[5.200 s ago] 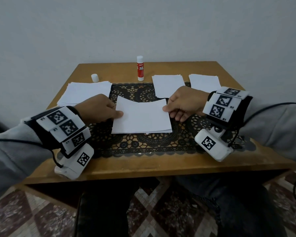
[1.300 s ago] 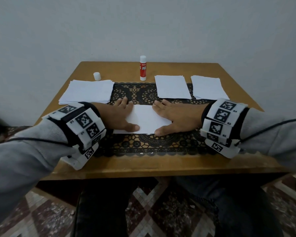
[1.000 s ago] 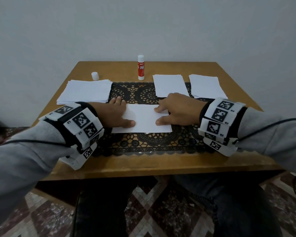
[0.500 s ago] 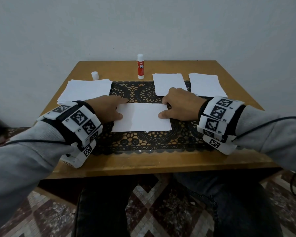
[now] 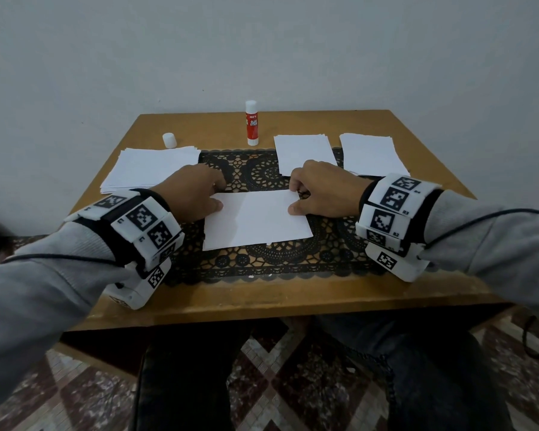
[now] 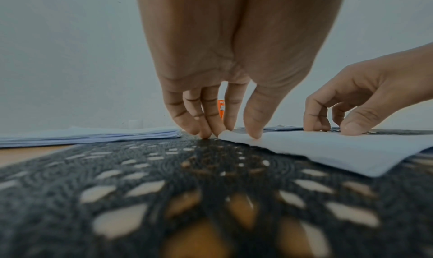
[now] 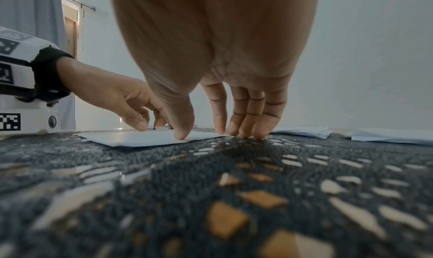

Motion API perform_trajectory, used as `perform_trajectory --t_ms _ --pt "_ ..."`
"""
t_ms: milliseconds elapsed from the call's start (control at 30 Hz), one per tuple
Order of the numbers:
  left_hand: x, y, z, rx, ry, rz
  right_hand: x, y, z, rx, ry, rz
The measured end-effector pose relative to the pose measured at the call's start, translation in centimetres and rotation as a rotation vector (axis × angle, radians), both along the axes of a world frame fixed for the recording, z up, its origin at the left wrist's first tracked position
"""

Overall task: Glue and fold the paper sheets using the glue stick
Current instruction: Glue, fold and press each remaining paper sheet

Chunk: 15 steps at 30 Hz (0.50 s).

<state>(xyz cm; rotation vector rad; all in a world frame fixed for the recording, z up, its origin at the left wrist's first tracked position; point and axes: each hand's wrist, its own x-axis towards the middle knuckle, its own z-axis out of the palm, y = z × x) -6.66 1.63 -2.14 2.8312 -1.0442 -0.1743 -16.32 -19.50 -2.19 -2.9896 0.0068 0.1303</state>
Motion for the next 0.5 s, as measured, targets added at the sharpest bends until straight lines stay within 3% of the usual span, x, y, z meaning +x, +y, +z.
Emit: perform_trajectory --t_ms 333,500 --pt "-0.19 -0.01 0.45 -0.212 0.022 0.11 0.09 -0.06 -0.03 0.007 -0.004 -0.019" --pt "-0.51 -0.1 0.69 -0.322 -0.011 0.104 0.15 -0.2 -0.01 0.107 -0.064 -0.015"
